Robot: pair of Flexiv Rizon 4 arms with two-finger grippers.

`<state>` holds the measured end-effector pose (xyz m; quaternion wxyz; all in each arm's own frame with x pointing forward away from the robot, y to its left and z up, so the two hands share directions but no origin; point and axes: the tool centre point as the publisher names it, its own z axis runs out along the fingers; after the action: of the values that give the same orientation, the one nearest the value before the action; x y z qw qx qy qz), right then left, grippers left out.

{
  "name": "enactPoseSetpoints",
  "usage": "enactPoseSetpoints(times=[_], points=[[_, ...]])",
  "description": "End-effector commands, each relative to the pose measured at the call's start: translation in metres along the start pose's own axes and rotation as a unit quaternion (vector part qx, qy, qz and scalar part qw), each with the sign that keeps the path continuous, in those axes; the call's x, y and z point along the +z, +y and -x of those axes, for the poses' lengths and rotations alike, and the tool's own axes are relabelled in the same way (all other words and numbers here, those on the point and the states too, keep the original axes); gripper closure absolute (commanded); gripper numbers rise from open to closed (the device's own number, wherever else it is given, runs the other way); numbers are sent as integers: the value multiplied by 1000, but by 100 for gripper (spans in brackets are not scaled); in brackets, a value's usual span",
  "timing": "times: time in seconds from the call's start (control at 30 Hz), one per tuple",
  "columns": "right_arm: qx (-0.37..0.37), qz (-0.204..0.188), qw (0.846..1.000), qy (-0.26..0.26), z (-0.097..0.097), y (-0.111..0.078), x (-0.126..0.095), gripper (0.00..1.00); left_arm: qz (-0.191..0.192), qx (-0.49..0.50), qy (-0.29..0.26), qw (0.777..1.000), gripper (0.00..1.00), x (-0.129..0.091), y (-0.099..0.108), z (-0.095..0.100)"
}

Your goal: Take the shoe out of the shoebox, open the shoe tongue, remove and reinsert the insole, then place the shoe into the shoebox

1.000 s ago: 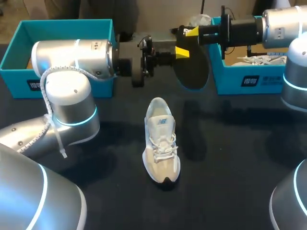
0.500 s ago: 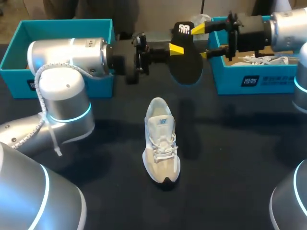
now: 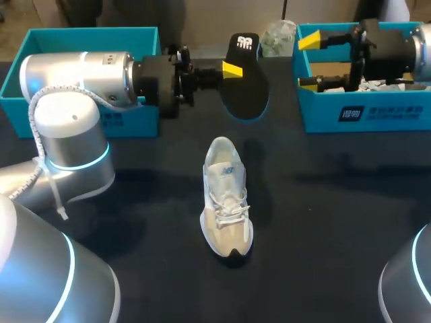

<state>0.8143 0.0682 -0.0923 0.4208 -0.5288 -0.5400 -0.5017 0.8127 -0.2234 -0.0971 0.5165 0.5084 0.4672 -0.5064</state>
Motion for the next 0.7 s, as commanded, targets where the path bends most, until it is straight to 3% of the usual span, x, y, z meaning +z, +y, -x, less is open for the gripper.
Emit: enactPoseSetpoints(times=[0.03,0.5,0.63,0.7], points=[[0,0,1000,1,2,-2,-4,0,-4,7,16,1000,100,1,1,1],[0,0,1000,1,2,-2,-4,0,-4,7,16,1000,100,1,1,1],[0,0,1000,1,2,-2,-4,0,-14,-110,47,993,100,3,2,6],[0,0,1000,1,2,-2,-4,0,-27,-203,60,977,100,2,1,7]])
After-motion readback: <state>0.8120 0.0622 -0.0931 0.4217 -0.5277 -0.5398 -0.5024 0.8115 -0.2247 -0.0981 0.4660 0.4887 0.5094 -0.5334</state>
